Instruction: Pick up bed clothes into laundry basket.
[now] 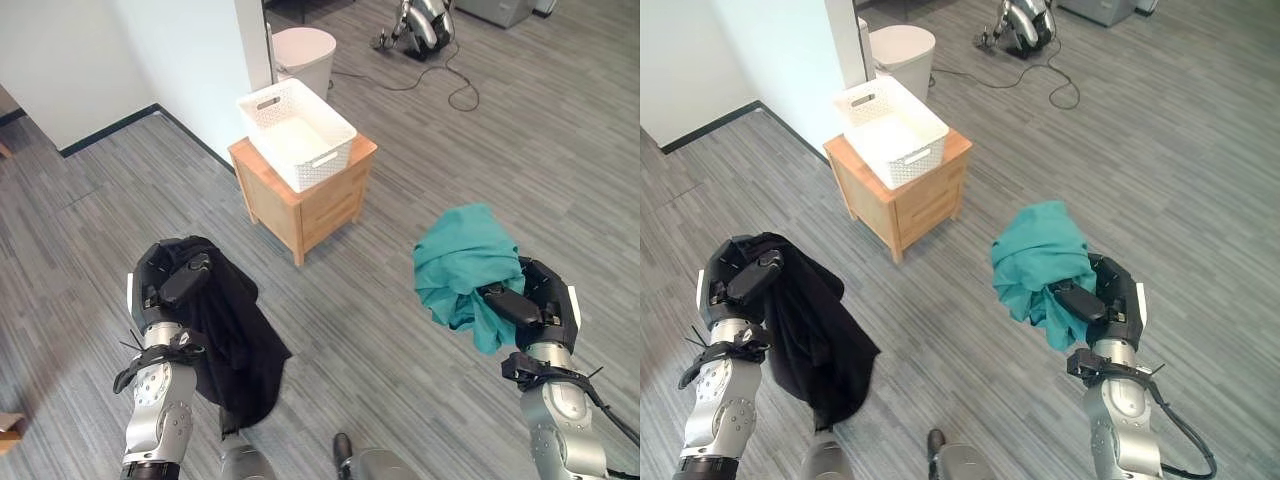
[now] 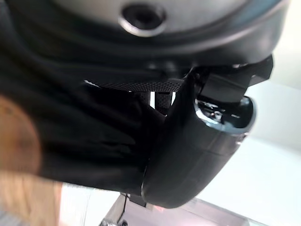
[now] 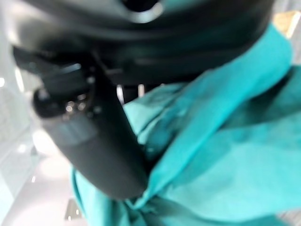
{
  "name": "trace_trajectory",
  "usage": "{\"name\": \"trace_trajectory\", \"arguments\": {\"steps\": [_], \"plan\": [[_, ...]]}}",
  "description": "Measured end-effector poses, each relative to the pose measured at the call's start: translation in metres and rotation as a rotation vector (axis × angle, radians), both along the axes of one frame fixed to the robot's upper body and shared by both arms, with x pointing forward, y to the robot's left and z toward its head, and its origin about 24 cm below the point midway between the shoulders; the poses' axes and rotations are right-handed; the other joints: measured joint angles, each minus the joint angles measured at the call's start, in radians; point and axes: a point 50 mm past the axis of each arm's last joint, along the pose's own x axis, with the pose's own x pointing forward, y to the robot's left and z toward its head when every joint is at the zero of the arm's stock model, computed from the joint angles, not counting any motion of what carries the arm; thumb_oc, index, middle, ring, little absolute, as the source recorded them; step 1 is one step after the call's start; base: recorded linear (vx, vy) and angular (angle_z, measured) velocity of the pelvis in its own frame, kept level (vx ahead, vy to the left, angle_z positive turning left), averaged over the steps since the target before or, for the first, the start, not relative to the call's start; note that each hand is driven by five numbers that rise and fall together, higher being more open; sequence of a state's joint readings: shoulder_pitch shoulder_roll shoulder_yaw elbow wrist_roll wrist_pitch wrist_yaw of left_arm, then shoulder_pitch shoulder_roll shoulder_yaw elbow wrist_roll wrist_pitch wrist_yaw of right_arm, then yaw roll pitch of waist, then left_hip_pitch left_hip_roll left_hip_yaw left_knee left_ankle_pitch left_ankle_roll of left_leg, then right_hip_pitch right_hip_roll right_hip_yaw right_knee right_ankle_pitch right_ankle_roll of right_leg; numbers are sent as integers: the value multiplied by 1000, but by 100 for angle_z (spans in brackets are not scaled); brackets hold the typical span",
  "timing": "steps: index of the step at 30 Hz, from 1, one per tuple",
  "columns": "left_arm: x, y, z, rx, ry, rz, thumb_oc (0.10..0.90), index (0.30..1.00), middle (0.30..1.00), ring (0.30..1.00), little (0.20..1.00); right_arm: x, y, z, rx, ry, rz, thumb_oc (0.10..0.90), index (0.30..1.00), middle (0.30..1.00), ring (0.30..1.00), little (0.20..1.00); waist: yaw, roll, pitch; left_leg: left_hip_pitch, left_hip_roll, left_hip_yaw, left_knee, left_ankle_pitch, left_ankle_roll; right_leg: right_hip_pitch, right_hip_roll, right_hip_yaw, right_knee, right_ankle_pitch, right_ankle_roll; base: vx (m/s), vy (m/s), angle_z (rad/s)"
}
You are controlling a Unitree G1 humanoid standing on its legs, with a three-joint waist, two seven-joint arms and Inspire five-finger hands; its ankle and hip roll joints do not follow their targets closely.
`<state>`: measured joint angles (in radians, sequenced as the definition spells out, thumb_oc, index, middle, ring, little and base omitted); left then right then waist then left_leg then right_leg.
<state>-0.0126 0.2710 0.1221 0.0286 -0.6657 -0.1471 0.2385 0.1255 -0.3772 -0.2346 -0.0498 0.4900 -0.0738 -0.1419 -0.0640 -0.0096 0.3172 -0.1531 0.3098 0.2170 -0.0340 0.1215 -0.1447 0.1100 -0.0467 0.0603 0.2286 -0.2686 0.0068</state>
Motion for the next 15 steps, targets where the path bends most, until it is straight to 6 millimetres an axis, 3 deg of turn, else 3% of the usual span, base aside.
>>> {"name": "trace_trajectory", "arguments": {"steps": [2,3,4,5,6,7,8,9,10,11,12,13,14,15], "plan": [[0,1,-1,-1,3,1,400,300,300,300,300,-1,0,3,-17,-7,14,400,300,300,300,300,19,30,-43,-10,-3,-6,51,1,1,16,-55,54,7,-45,41,493,379,-96],[0,0,0,5,0,-3,400,300,300,300,300,-3,1,5,-31,-8,21,400,300,300,300,300,30,49,-94,-10,-22,-4,53,1,1,22,-111,87,-2,-71,79,516,401,-91],[1,-1,3,17,-12,-20,400,300,300,300,300,-6,0,6,-46,-8,24,400,300,300,300,300,12,61,-132,1,-66,9,53,75,-28,47,-173,79,-22,-65,122,326,275,-57],[6,1,12,46,-37,-33,400,300,300,300,300,-7,7,-3,-6,11,23,400,300,300,300,300,-6,-17,-131,16,-158,48,85,50,22,52,-271,61,-15,-32,145,450,464,-16],[10,0,20,74,-58,-49,400,300,300,300,300,-7,13,-8,4,27,39,400,300,300,300,300,-16,-39,-120,4,-182,49,137,4,50,36,-305,23,7,35,170,337,465,-16],[16,0,34,134,-86,-82,400,300,300,300,300,-6,29,-18,49,56,69,400,300,300,300,300,-11,-71,-98,-52,-175,46,299,-42,94,7,-314,14,65,145,119,468,662,-46],[16,4,40,172,-100,-86,400,300,300,300,300,1,44,-20,94,49,102,400,300,300,300,300,3,-64,-70,-123,-128,72,479,-84,164,-65,-287,24,201,233,40,234,639,-30],[18,4,45,232,-97,-125,400,300,300,300,300,-3,57,-27,147,52,116,400,300,300,300,300,-8,-72,-74,-165,-125,73,522,-114,166,-137,-286,67,350,381,31,256,721,-23],[16,2,44,247,-90,-135,400,300,300,300,300,-2,58,-24,135,47,128,400,300,300,300,300,-9,-57,-77,-133,-117,72,405,-111,179,-181,-289,79,439,436,74,193,663,-9],[15,1,46,286,-91,-149,400,300,300,300,300,6,59,-12,102,-13,161,400,300,300,300,300,-9,-18,-61,-63,-125,83,322,-136,151,-306,-283,88,678,437,93,289,486,-25],[16,1,47,291,-91,-138,400,300,300,300,300,9,64,-9,99,-24,182,400,300,300,300,300,-11,-16,-51,-38,-150,83,325,-192,202,-373,-246,132,764,461,91,180,240,22],[18,2,49,289,-98,-120,400,300,300,300,300,16,67,-1,77,-55,221,400,300,300,300,300,-47,27,-15,-3,-147,41,318,-181,172,-450,-126,133,1005,465,93,414,243,62],[18,0,48,290,-98,-121,400,300,300,300,300,16,65,0,62,-52,228,400,300,300,300,300,-60,46,-3,29,-145,43,294,-153,146,-480,-72,131,1090,443,108,389,177,87],[16,-4,45,270,-102,-123,400,300,300,300,300,12,57,-2,24,-24,221,400,300,300,300,300,-68,88,15,95,-140,52,266,-200,206,-518,45,115,1136,409,132,553,220,49]]}}
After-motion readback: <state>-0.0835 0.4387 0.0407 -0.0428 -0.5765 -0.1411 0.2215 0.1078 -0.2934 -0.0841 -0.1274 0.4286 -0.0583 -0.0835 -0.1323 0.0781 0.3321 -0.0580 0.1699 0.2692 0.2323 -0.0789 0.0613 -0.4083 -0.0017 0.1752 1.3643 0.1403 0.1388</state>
